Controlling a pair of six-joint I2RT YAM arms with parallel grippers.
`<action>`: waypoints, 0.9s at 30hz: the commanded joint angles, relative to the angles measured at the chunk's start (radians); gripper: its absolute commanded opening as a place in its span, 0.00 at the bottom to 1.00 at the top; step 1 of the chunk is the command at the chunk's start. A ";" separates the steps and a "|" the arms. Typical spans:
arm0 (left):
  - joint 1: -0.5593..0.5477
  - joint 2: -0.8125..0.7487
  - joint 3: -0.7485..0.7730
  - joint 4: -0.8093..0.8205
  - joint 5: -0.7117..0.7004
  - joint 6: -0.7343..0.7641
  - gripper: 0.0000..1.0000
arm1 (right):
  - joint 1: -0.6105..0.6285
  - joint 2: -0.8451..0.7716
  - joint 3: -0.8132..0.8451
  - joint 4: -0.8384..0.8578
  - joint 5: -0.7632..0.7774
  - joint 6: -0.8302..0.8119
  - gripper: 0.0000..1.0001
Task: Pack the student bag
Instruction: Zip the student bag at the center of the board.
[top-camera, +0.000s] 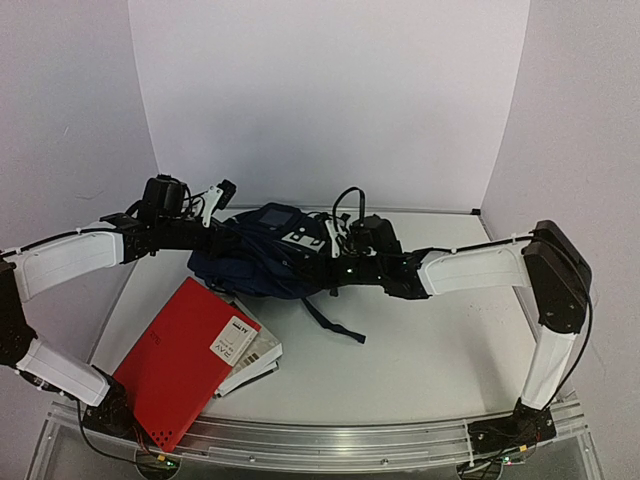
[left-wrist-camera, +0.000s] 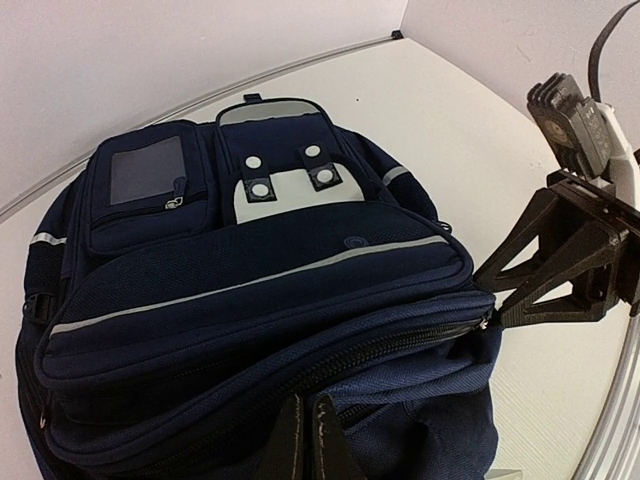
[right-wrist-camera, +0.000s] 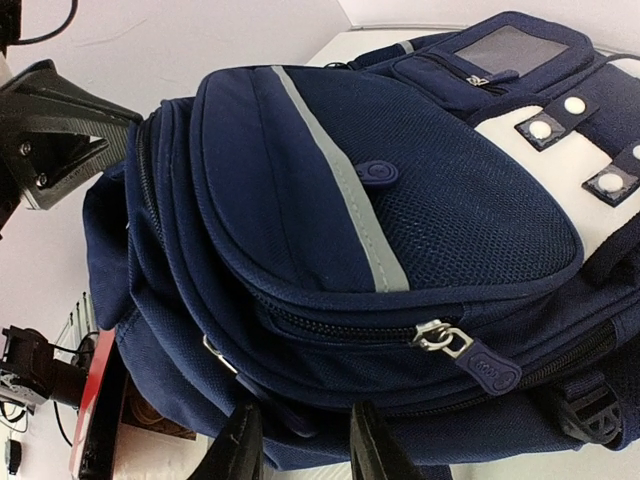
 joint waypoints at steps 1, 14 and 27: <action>0.007 -0.040 0.039 0.113 0.006 -0.013 0.00 | 0.018 0.019 0.048 -0.005 0.017 -0.027 0.29; 0.007 -0.034 0.046 0.107 -0.007 -0.009 0.00 | 0.041 0.043 0.095 -0.020 0.020 -0.060 0.00; 0.007 -0.020 0.053 0.116 -0.017 -0.018 0.00 | 0.099 0.102 0.158 -0.144 0.210 -0.128 0.09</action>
